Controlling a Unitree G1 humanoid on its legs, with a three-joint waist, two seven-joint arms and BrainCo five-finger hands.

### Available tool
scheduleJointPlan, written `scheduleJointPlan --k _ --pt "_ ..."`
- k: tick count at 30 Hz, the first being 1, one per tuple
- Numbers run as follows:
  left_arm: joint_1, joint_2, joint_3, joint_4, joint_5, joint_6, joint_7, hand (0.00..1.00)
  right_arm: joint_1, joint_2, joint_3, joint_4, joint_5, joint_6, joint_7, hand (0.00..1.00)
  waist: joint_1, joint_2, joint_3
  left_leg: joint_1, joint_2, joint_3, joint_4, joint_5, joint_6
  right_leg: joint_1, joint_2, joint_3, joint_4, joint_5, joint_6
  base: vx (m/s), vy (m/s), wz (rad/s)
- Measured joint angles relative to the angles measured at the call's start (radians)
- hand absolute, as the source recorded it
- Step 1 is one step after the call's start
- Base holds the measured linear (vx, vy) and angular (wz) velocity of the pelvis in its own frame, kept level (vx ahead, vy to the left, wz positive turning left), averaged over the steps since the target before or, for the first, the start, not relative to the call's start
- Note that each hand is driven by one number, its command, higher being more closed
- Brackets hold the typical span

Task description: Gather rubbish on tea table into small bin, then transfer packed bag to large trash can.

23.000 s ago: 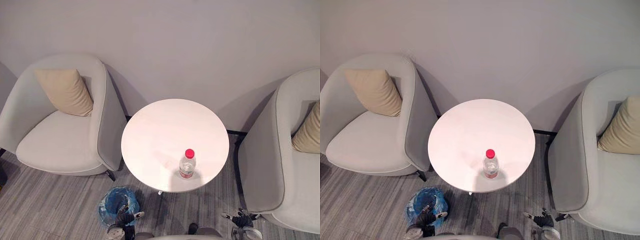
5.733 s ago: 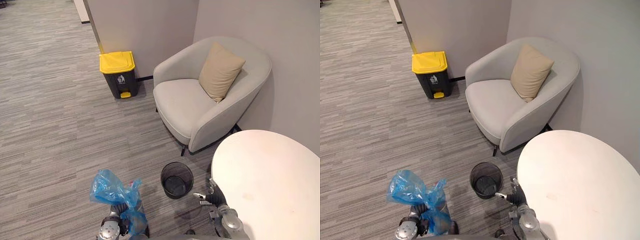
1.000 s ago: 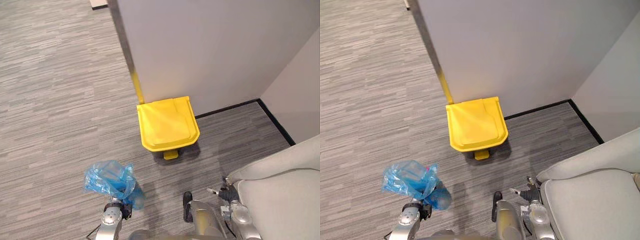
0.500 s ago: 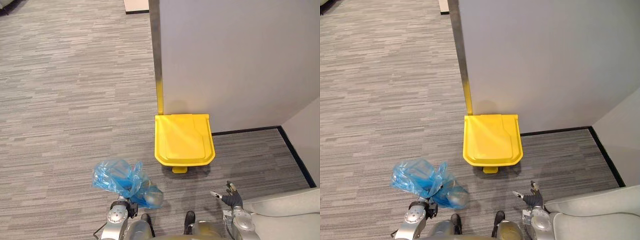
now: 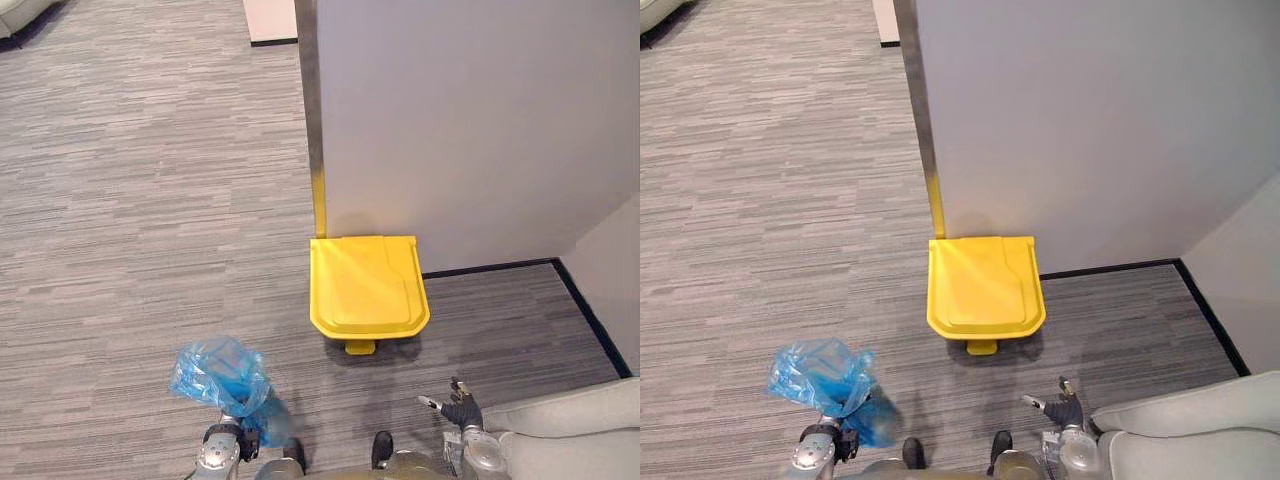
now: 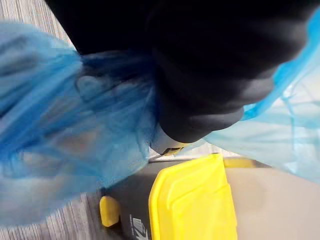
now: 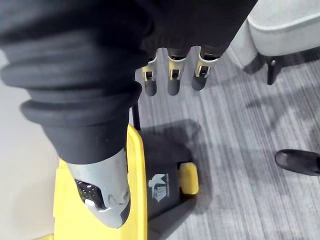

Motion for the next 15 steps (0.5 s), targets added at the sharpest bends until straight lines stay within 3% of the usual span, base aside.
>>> scheduleJointPlan --k 12,15 --pt "0.008 -0.001 0.003 -0.002 -0.002 0.000 0.001 1.00 -0.047 -0.002 0.013 0.000 -0.012 0.003 -0.001 0.00 0.007 -0.009 -0.004 0.012 -0.001 0.055 0.013 -0.028 0.004 -0.009 0.001 0.053 -0.007 0.010 0.004 0.02 0.013 -0.14" --pt "0.007 -0.002 0.008 -0.008 -0.003 0.000 0.008 1.00 -0.059 -0.012 0.013 0.000 -0.012 0.006 -0.003 0.00 0.017 -0.011 -0.002 -0.027 -0.005 0.063 0.081 -0.083 0.015 -0.072 -0.028 0.072 0.091 -0.046 0.028 -0.02 0.048 -0.11"
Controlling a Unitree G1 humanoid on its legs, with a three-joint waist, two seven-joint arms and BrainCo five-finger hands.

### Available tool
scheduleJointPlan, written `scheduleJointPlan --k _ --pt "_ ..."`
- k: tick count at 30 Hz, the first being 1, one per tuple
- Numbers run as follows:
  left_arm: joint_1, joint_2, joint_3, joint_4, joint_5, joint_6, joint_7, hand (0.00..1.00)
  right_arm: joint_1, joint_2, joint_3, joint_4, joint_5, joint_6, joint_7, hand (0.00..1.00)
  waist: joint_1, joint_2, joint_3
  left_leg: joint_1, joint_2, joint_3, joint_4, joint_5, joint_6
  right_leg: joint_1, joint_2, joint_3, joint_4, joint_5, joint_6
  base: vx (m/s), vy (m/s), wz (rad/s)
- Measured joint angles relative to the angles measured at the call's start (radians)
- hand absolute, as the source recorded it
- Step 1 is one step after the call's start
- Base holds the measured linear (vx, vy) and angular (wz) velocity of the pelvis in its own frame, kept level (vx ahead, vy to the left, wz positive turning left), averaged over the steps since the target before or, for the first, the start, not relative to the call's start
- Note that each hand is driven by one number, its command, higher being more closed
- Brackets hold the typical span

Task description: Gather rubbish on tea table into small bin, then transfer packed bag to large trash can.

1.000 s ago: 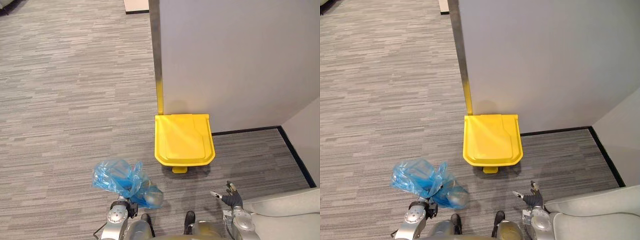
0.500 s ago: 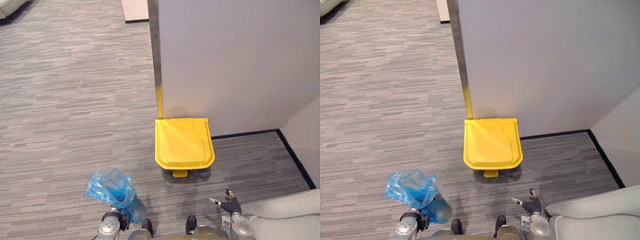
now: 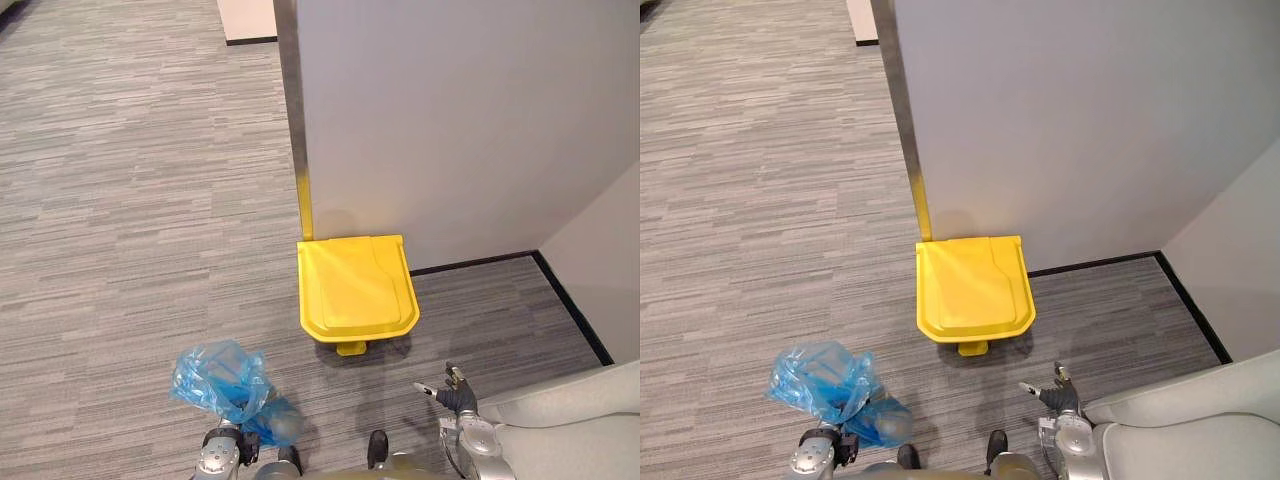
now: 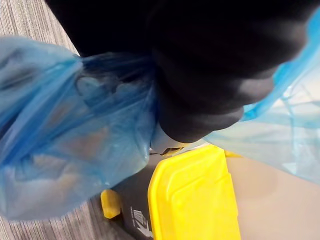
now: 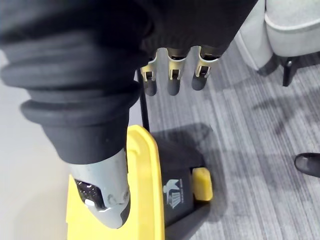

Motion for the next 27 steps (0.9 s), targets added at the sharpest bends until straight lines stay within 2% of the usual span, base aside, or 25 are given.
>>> scheduleJointPlan --k 2,3,4,5,6,8,9,10,11,12,13,15,17,18,19,21,23,27 --pt "-0.001 0.001 0.008 -0.008 0.000 0.000 0.002 1.00 0.003 -0.008 -0.002 0.000 0.001 0.010 -0.013 0.00 -0.005 -0.012 0.005 -0.011 -0.020 -0.019 0.032 -0.034 0.013 -0.041 -0.043 -0.001 0.134 -0.059 0.031 0.00 0.079 0.23" --pt "-0.003 0.002 0.008 -0.009 0.000 0.001 0.009 1.00 0.000 -0.009 -0.009 0.001 0.002 0.014 -0.016 0.00 -0.018 -0.012 0.012 0.000 -0.034 -0.060 0.034 -0.052 0.029 -0.080 -0.071 -0.001 0.264 -0.076 0.077 0.01 0.089 0.42" --pt "-0.010 0.005 0.017 -0.017 -0.001 0.001 0.011 1.00 -0.004 -0.008 -0.012 -0.002 0.005 0.013 -0.018 0.00 -0.027 -0.009 0.035 0.013 -0.030 -0.078 0.067 -0.069 0.037 -0.182 -0.092 0.013 0.495 -0.043 0.131 0.03 0.063 0.42" --pt "-0.016 0.004 0.015 -0.017 -0.001 0.001 0.012 1.00 -0.005 -0.006 -0.012 0.000 0.009 0.013 -0.017 0.00 -0.031 -0.001 0.050 0.023 -0.017 -0.091 0.092 -0.083 0.041 -0.210 -0.085 0.025 0.533 -0.068 0.122 0.07 0.040 0.34" --pt "-0.032 0.006 0.016 -0.016 -0.001 0.003 0.016 1.00 0.002 0.001 -0.004 -0.001 0.012 0.014 -0.016 0.00 -0.022 0.009 0.069 0.027 0.013 -0.101 0.150 -0.120 0.045 -0.229 -0.055 0.042 0.464 -0.094 0.077 0.12 0.019 0.24" --pt "-0.062 0.037 0.017 -0.017 -0.001 0.004 0.016 1.00 0.003 0.019 -0.002 -0.003 0.013 0.014 -0.016 0.00 -0.018 -0.018 0.088 0.034 0.018 -0.112 0.200 -0.156 0.042 -0.251 -0.042 0.032 0.258 -0.043 0.087 0.15 -0.028 0.30" --pt "-0.081 0.049 0.018 -0.018 -0.001 0.003 0.016 1.00 0.002 0.023 -0.002 -0.006 0.013 0.014 -0.016 0.00 -0.019 -0.042 0.102 0.035 0.012 -0.119 0.224 -0.171 0.037 -0.240 -0.043 0.027 0.136 -0.006 0.089 0.19 -0.137 0.36" --pt "-0.093 0.052 0.028 -0.034 -0.001 0.003 0.016 1.00 0.002 0.027 -0.003 -0.015 0.013 0.016 -0.017 0.00 -0.017 -0.076 0.119 0.039 -0.001 -0.123 0.288 -0.216 0.012 -0.240 -0.048 0.012 0.045 0.003 0.088 0.21 -0.167 0.30" --pt "-0.092 0.051 0.029 -0.037 -0.001 0.003 0.016 1.00 0.006 0.026 -0.005 -0.015 0.013 0.018 -0.019 0.00 -0.016 -0.087 0.116 0.040 -0.007 -0.126 0.323 -0.248 0.003 -0.231 -0.051 0.007 0.045 -0.009 0.082 0.27 -0.203 0.17" --pt "-0.102 0.031 0.032 -0.036 -0.001 0.006 0.018 1.00 0.003 0.012 -0.016 -0.017 0.013 0.018 -0.022 0.00 -0.017 -0.072 0.122 0.044 0.014 -0.139 0.360 -0.288 -0.008 -0.224 -0.033 0.032 0.059 0.037 0.071 0.32 -0.191 0.21" --pt "-0.118 0.011 0.016 -0.041 0.000 0.005 0.012 1.00 -0.001 0.005 -0.034 -0.040 0.013 0.023 -0.030 0.00 -0.021 -0.037 0.139 0.051 0.028 -0.155 0.356 -0.306 -0.013 -0.227 -0.017 0.033 0.095 0.037 0.071 0.37 -0.184 0.24" --pt "-0.134 -0.011 0.013 -0.051 0.000 0.005 0.011 1.00 0.012 0.006 -0.054 -0.076 0.014 0.031 -0.033 0.00 -0.020 -0.017 0.149 0.070 0.039 -0.173 0.338 -0.319 -0.011 -0.252 -0.008 0.038 0.173 0.010 0.067 0.27 -0.125 0.18" --pt "-0.134 -0.014 0.011 -0.061 0.001 0.005 0.009 1.00 0.067 0.019 -0.081 -0.142 0.015 0.032 -0.032 0.00 -0.019 -0.014 0.150 0.120 0.059 -0.185 0.323 -0.341 -0.026 -0.285 -0.007 0.034 0.345 -0.097 0.040 0.26 -0.132 0.20" --pt "-0.133 -0.014 0.010 -0.064 0.001 0.005 0.008 1.00 0.088 0.026 -0.100 -0.159 0.024 0.032 -0.031 0.00 -0.018 -0.016 0.149 0.135 0.060 -0.199 0.323 -0.347 -0.029 -0.287 -0.009 0.033 0.389 -0.124 0.034 0.33 -0.152 0.47" --pt "-0.131 -0.017 0.000 -0.070 0.001 0.005 0.007 1.00 0.121 0.037 -0.143 -0.172 0.042 0.032 -0.032 0.00 -0.022 -0.013 0.141 0.156 0.067 -0.223 0.325 -0.362 -0.042 -0.286 -0.009 0.017 0.452 -0.152 0.012 0.28 -0.122 0.43" --pt "-0.128 -0.022 -0.016 -0.074 0.003 0.004 0.006 1.00 0.133 0.036 -0.163 -0.172 0.056 0.034 -0.032 0.00 -0.022 0.001 0.132 0.146 0.091 -0.230 0.339 -0.358 -0.046 -0.286 0.005 -0.002 0.462 -0.173 0.000 0.28 -0.121 0.22" --pt "-0.125 -0.034 -0.014 -0.075 0.003 0.006 0.006 1.00 0.127 0.041 -0.167 -0.174 0.076 0.034 -0.032 0.00 -0.024 0.018 0.123 0.110 0.126 -0.225 0.378 -0.344 -0.071 -0.288 0.025 -0.025 0.454 -0.169 -0.018 0.24 -0.108 0.06" --pt "-0.127 -0.043 -0.012 -0.080 0.003 0.006 0.006 1.00 0.107 0.066 -0.161 -0.208 0.088 0.031 -0.029 0.00 -0.024 0.018 0.120 0.072 0.143 -0.216 0.403 -0.330 -0.077 -0.296 0.026 -0.037 0.438 -0.167 -0.027 0.08 -0.043 0.10"
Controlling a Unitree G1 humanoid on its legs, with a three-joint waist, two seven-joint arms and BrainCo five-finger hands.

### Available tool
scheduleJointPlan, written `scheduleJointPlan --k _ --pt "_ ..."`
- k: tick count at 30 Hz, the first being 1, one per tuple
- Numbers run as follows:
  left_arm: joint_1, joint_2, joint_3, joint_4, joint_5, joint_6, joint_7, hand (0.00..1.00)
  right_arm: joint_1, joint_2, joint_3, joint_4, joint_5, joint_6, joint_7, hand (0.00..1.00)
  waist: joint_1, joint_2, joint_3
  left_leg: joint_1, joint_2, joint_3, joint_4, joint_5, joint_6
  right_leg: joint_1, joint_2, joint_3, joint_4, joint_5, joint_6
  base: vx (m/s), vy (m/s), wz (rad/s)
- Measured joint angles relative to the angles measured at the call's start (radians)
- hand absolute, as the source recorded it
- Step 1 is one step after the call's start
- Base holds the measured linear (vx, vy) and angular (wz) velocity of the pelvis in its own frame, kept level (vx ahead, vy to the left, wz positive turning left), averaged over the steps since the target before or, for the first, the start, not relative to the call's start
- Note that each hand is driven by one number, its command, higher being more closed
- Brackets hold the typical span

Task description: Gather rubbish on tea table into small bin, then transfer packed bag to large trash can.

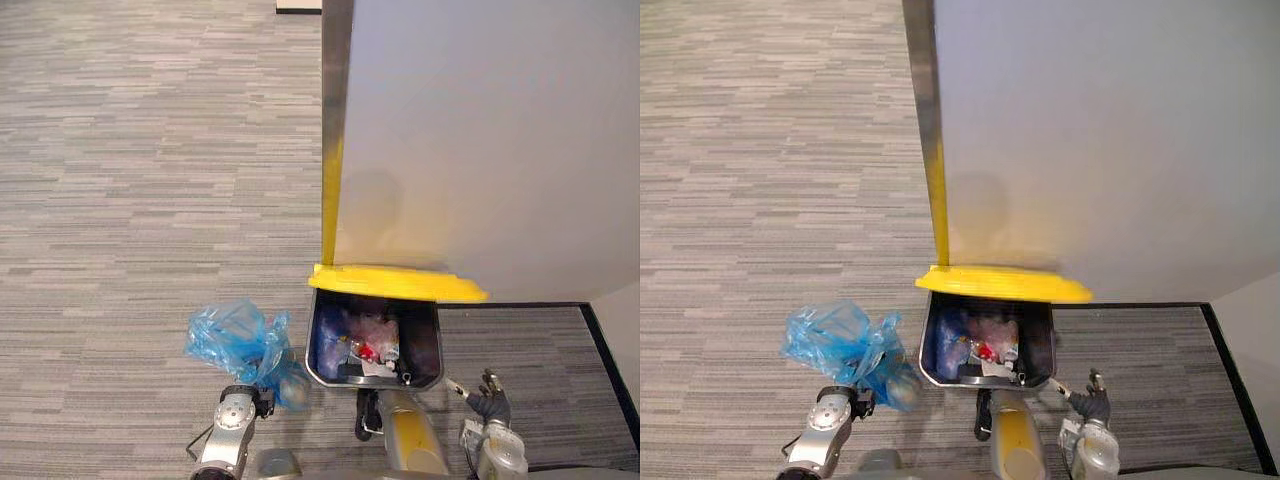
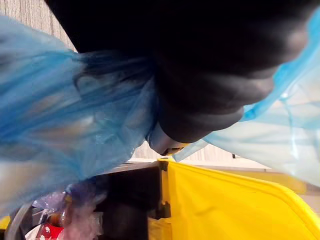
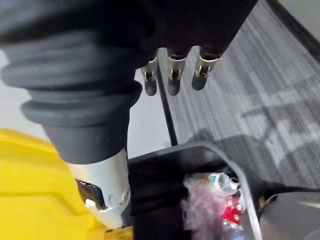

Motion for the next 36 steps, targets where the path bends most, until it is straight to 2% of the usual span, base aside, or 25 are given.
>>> scheduleJointPlan --k 2,8,13,15,21,26,32,36 --pt "0.007 0.001 0.006 -0.003 0.000 0.000 0.001 1.00 0.001 0.010 0.006 0.001 0.000 0.001 0.006 0.00 0.008 0.000 -0.014 -0.028 0.003 0.005 0.015 0.006 0.011 -0.005 0.000 -0.007 -0.020 0.011 -0.015 -0.02 -0.013 0.16" --pt "0.051 0.010 0.006 -0.006 0.002 0.000 0.002 1.00 -0.020 0.008 0.161 0.001 -0.019 0.001 0.023 0.00 0.011 0.008 -0.066 -0.085 0.018 0.040 -0.043 0.017 0.014 -0.037 -0.003 -0.054 -0.074 0.037 -0.012 -0.05 -0.018 0.25" --pt "0.044 0.009 -0.003 -0.011 0.007 -0.001 0.000 1.00 -0.087 0.009 0.251 -0.002 -0.022 0.000 0.036 0.00 0.014 0.007 -0.068 -0.120 0.014 0.039 -0.118 0.086 0.005 -0.052 0.004 -0.043 -0.126 0.059 0.005 -0.07 -0.061 0.36" --pt "0.045 0.007 -0.005 -0.011 0.007 -0.001 0.000 1.00 -0.111 0.006 0.286 -0.034 -0.023 0.000 0.036 0.00 0.036 0.007 -0.068 -0.124 0.015 0.039 -0.121 0.091 0.004 -0.055 0.006 -0.046 -0.132 0.069 -0.004 -0.04 -0.039 0.05" --pt "0.039 0.008 -0.023 -0.034 0.006 -0.008 0.001 1.00 -0.268 -0.012 0.361 -0.082 -0.051 -0.006 0.030 0.00 0.039 0.004 -0.066 -0.187 0.014 0.024 -0.111 0.103 -0.013 -0.096 0.008 -0.041 -0.148 0.093 0.011 -0.04 -0.008 0.05" --pt "-0.005 0.032 -0.044 -0.034 -0.001 -0.013 0.003 1.00 -0.427 -0.099 0.380 -0.072 -0.061 -0.006 0.012 0.00 0.044 -0.003 -0.030 -0.194 0.014 0.015 -0.112 0.109 -0.022 -0.098 0.014 -0.042 -0.156 0.104 -0.004 0.00 0.000 0.00" --pt "-0.057 0.068 -0.062 -0.045 -0.028 -0.029 0.003 1.00 -0.576 -0.264 0.393 -0.031 -0.080 -0.002 0.010 0.00 0.035 -0.002 0.002 -0.207 0.015 0.005 -0.112 0.112 -0.029 -0.103 0.014 -0.046 -0.160 0.120 -0.028 0.03 0.021 0.02" --pt "-0.068 0.096 -0.093 -0.073 -0.033 -0.046 0.001 1.00 -0.608 -0.308 0.393 -0.030 -0.088 0.001 0.009 0.00 0.033 -0.002 0.006 -0.220 0.015 -0.010 -0.100 0.111 -0.029 -0.103 0.011 -0.052 -0.161 0.121 -0.028 0.01 0.024 0.07"
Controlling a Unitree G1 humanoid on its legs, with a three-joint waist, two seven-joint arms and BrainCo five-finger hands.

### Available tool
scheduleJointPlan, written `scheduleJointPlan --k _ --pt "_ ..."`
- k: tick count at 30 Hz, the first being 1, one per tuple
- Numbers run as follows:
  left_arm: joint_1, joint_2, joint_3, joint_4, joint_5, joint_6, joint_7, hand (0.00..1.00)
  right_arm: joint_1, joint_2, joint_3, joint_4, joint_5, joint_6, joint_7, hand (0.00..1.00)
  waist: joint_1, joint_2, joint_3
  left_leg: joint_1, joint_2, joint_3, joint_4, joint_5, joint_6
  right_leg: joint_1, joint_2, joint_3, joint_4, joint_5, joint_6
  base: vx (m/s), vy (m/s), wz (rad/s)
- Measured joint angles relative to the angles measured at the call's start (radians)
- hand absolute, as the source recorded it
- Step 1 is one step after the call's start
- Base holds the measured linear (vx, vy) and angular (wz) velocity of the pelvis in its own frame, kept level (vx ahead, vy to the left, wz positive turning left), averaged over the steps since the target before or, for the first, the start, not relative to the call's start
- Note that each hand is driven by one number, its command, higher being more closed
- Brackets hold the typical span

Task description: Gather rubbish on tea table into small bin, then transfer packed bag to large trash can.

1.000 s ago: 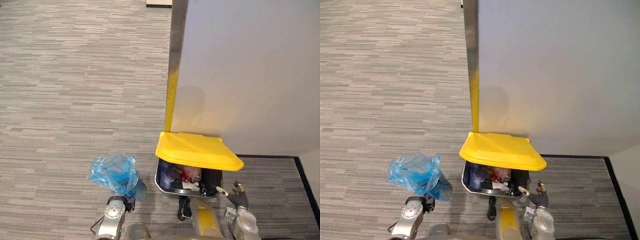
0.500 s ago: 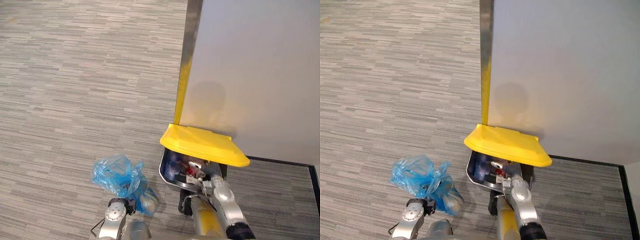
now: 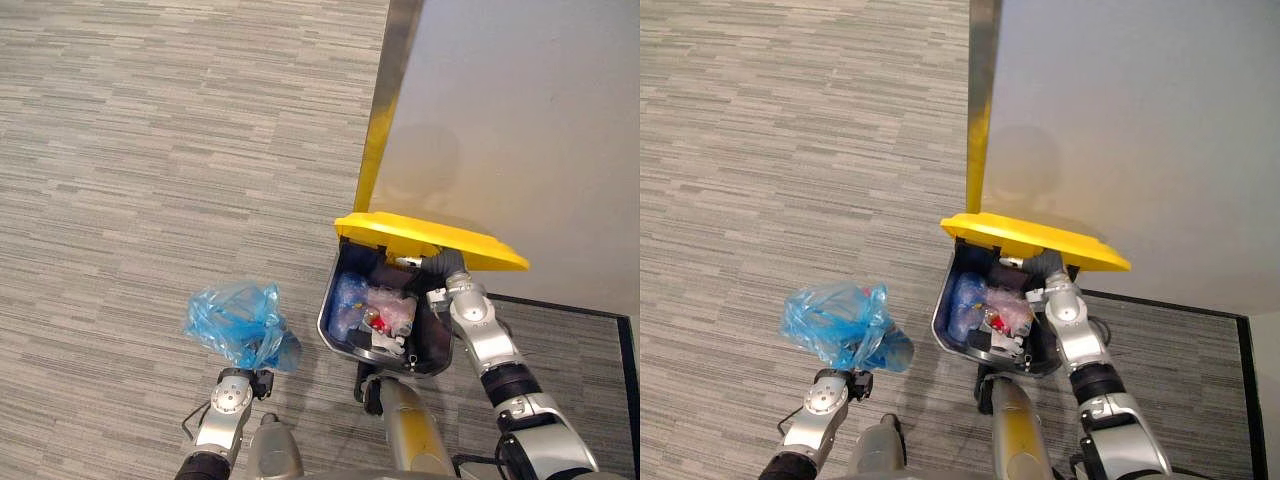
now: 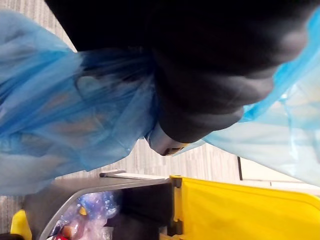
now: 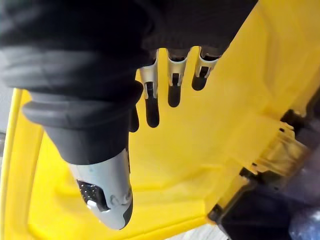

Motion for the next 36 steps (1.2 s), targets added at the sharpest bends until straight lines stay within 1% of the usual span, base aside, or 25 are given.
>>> scheduleJointPlan --k 3,7,12,15,17,19,21,23,24,27,28,30,31,33,35,36 --pt "-0.001 0.003 -0.003 -0.025 -0.009 -0.003 0.000 1.00 -0.029 -0.014 0.000 0.000 0.000 0.000 -0.001 0.00 -0.001 0.000 0.013 -0.003 0.002 -0.004 0.016 -0.007 -0.003 0.005 0.001 0.000 0.000 0.002 0.002 -0.01 0.003 0.00" --pt "-0.004 0.020 -0.040 -0.082 -0.012 -0.004 -0.011 1.00 -0.049 -0.039 0.000 0.000 0.000 0.000 -0.001 0.00 -0.003 0.006 0.049 -0.006 0.003 -0.016 0.040 -0.020 -0.004 0.020 0.004 -0.002 -0.013 0.002 0.018 -0.04 0.010 0.02" --pt "-0.015 0.023 -0.088 -0.156 -0.053 -0.004 -0.022 1.00 -0.049 -0.051 -0.004 0.000 0.000 0.000 -0.001 0.00 -0.020 0.008 0.051 -0.025 0.000 -0.033 0.057 -0.018 -0.009 0.021 -0.001 -0.007 -0.010 0.004 0.017 -0.01 0.012 0.10" --pt "-0.064 0.026 -0.135 -0.189 -0.080 -0.009 -0.043 1.00 -0.051 -0.051 -0.004 0.000 0.000 0.000 0.000 0.00 -0.026 0.008 0.052 -0.024 -0.004 -0.034 0.062 -0.018 -0.009 0.020 -0.009 -0.007 0.004 0.005 0.015 0.01 0.011 0.05" --pt "-0.096 0.025 -0.177 -0.208 -0.094 -0.018 -0.047 1.00 -0.054 -0.051 -0.003 0.000 0.000 0.000 0.001 0.00 -0.026 0.007 0.056 -0.022 -0.009 -0.033 0.065 -0.018 -0.008 0.020 -0.011 -0.001 0.003 0.001 0.022 -0.01 0.021 -0.06" --pt "-0.153 0.016 -0.242 -0.222 -0.117 -0.023 -0.055 1.00 -0.069 -0.051 0.004 0.000 0.000 0.001 0.002 0.00 -0.029 0.005 0.074 -0.014 -0.017 -0.021 0.070 -0.021 -0.002 0.020 -0.009 0.022 0.002 0.004 0.024 -0.03 0.029 -0.12" --pt "-0.202 0.012 -0.298 -0.224 -0.117 -0.025 -0.062 1.00 -0.086 -0.051 0.004 0.000 0.000 0.001 0.003 0.00 -0.033 0.003 0.089 -0.010 -0.023 -0.010 0.076 -0.025 0.004 0.020 -0.006 0.043 0.000 0.010 0.029 -0.03 0.039 -0.14" --pt "-0.243 -0.001 -0.349 -0.224 -0.117 -0.025 -0.062 1.00 -0.099 -0.051 0.011 0.000 0.000 0.001 0.004 0.00 -0.043 0.003 0.100 -0.005 -0.031 -0.003 0.076 -0.029 0.011 0.020 -0.008 0.058 0.000 0.014 0.031 -0.02 0.054 -0.12" --pt "-0.268 -0.010 -0.384 -0.223 -0.117 -0.025 -0.062 1.00 -0.107 -0.051 0.027 0.000 0.000 0.001 0.004 0.00 -0.053 0.003 0.101 -0.002 -0.034 0.004 0.076 -0.031 0.015 0.019 -0.008 0.067 0.000 0.016 0.032 0.01 0.053 -0.11" --pt "-0.358 -0.021 -0.461 -0.203 -0.116 -0.026 -0.063 1.00 -0.114 -0.051 0.036 0.000 0.000 0.001 0.004 0.00 -0.060 0.002 0.102 0.001 -0.039 0.014 0.076 -0.033 0.016 0.017 -0.010 0.077 0.000 0.018 0.031 0.02 0.043 -0.08" --pt "-0.404 -0.040 -0.475 -0.173 -0.116 -0.028 -0.062 1.00 -0.130 -0.050 0.044 0.009 0.001 0.001 0.003 0.00 -0.066 0.001 0.103 0.001 -0.042 0.018 0.076 -0.033 0.017 0.013 -0.011 0.082 0.001 0.025 0.022 0.03 0.042 -0.10" --pt "-0.473 -0.067 -0.478 -0.111 -0.115 -0.028 -0.057 1.00 -0.164 -0.051 0.061 0.020 0.001 0.005 0.002 0.00 -0.070 -0.001 0.110 0.001 -0.049 0.029 0.076 -0.034 0.018 0.005 -0.012 0.096 0.003 0.031 0.020 0.01 0.049 -0.12" --pt "-0.531 -0.075 -0.481 -0.062 -0.108 -0.027 -0.046 1.00 -0.202 -0.050 0.082 0.033 0.000 0.005 0.000 0.00 -0.085 -0.002 0.128 0.001 -0.051 0.032 0.079 -0.036 0.018 0.005 -0.015 0.099 0.003 0.034 0.025 -0.01 0.043 -0.09" --pt "-0.585 -0.079 -0.482 -0.015 -0.087 -0.026 -0.026 1.00 -0.230 -0.050 0.092 0.033 0.000 0.005 0.000 0.00 -0.089 -0.005 0.150 0.000 -0.052 0.039 0.087 -0.041 0.019 0.002 -0.013 0.106 0.002 0.037 0.028 -0.02 0.024 -0.12" --pt "-0.653 -0.087 -0.481 0.059 -0.042 -0.021 -0.004 1.00 -0.260 -0.050 0.104 0.033 0.000 0.004 -0.011 0.00 -0.092 -0.012 0.182 -0.004 -0.052 0.052 0.096 -0.046 0.017 -0.006 -0.009 0.119 0.000 0.039 0.032 -0.03 0.009 -0.17" --pt "-0.666 -0.090 -0.481 0.078 -0.024 -0.019 0.002 1.00 -0.264 -0.049 0.106 0.033 0.000 0.004 -0.016 0.00 -0.093 -0.012 0.184 -0.010 -0.052 0.053 0.098 -0.046 0.017 -0.013 -0.009 0.120 0.000 0.040 0.033 -0.02 -0.003 -0.09"
